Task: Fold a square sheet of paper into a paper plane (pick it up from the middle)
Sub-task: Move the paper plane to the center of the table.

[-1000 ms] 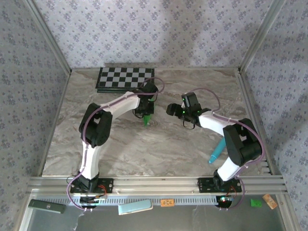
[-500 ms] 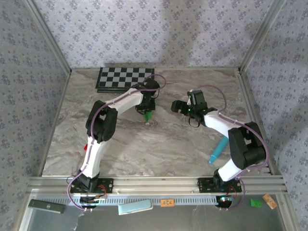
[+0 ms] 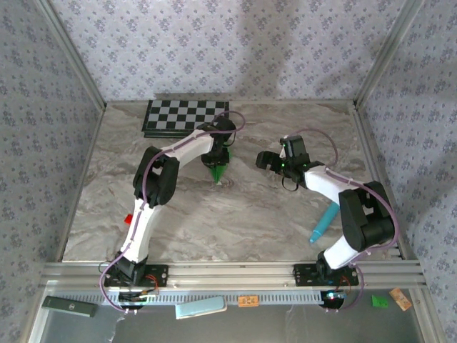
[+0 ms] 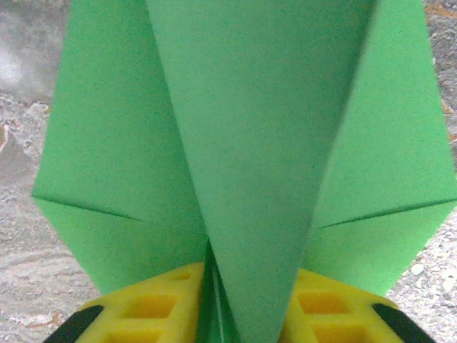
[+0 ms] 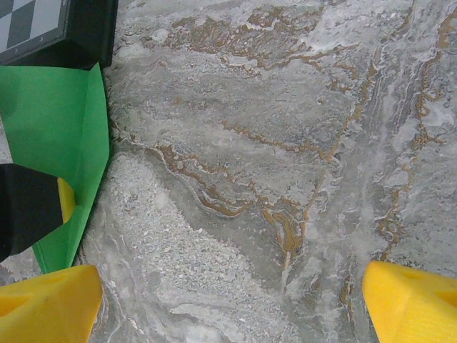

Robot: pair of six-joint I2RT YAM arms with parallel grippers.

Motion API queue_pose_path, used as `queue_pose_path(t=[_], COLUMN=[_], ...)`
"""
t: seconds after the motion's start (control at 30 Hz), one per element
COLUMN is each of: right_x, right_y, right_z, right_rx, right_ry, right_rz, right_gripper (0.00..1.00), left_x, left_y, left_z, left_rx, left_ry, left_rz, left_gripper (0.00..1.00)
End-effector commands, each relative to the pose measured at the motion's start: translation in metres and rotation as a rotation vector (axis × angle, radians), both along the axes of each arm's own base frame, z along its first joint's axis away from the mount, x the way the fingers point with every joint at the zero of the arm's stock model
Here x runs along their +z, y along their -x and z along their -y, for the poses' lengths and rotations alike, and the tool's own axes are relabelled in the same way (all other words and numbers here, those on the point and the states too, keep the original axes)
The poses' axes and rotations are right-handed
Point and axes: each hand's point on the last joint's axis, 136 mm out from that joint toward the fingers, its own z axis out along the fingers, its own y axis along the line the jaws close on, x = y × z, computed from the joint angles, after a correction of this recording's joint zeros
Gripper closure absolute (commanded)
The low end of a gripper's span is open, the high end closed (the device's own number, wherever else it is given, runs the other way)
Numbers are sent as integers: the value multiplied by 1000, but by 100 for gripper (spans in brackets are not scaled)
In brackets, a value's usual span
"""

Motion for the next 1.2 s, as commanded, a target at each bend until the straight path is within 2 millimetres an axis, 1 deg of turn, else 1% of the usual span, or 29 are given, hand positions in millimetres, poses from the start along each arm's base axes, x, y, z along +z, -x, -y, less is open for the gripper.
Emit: queue_pose_path(t=[0.0, 0.37, 0.5, 0.77, 0.9, 1.07, 1.17], right_x=[2, -3, -2, -2, 1, 3, 3], right_y=[3, 4, 4, 4, 4, 3, 3], right_z=[1, -1, -2, -2, -4, -3, -3], right_rx=[11, 12, 12, 11, 22, 20, 18], right_ry=[-7, -19, -20, -22, -28, -27, -28], right_rz=[-1, -21, -19, -19, -2, 9, 7], right_gripper=[4, 4, 3, 3, 3, 2, 3], left_x=[-2, -22, -31, -36, -23, 11, 27], left_y=[0, 9, 12, 14, 11, 1, -3], left_z=[-5, -9, -11, -13, -5, 5, 4], left_rx=[-1, 18, 39, 44, 40, 71, 89], left_ry=[-36, -48, -57, -71, -33, 48, 70], left_rz=[-14, -64, -84, -101, -89, -26, 5], left_gripper=[70, 64, 60, 57, 54, 49, 46])
